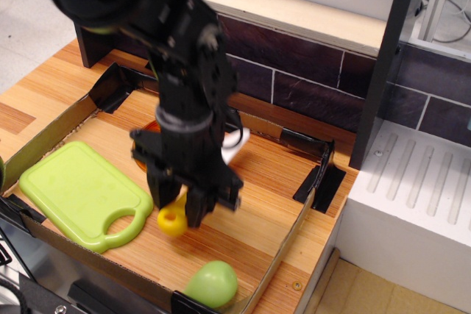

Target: Put knife on cutting board

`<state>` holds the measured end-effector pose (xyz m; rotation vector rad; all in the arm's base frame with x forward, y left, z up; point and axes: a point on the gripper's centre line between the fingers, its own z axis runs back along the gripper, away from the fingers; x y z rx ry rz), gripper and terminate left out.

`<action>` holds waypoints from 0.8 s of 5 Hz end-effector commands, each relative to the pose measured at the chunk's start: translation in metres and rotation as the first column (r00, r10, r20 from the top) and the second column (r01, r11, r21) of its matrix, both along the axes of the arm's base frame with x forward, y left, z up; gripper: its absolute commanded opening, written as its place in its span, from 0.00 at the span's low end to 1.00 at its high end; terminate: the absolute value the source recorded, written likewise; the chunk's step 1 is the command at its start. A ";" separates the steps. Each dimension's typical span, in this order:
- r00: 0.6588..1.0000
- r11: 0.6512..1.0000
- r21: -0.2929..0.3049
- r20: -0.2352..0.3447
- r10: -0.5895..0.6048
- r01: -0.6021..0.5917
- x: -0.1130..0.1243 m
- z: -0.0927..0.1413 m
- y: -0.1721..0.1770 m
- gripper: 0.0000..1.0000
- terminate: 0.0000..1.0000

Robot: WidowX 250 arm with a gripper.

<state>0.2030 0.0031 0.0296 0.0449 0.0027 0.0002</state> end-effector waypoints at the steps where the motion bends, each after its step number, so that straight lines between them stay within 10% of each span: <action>1: 0.984 1.000 -0.027 0.177 0.017 -0.013 0.018 0.045 0.004 0.00 0.00; 2: 0.957 0.978 -0.047 0.205 0.206 -0.201 0.010 0.060 0.017 0.00 0.00; 4: 0.808 0.808 -0.088 0.043 0.588 -0.583 -0.024 0.067 0.045 0.00 0.00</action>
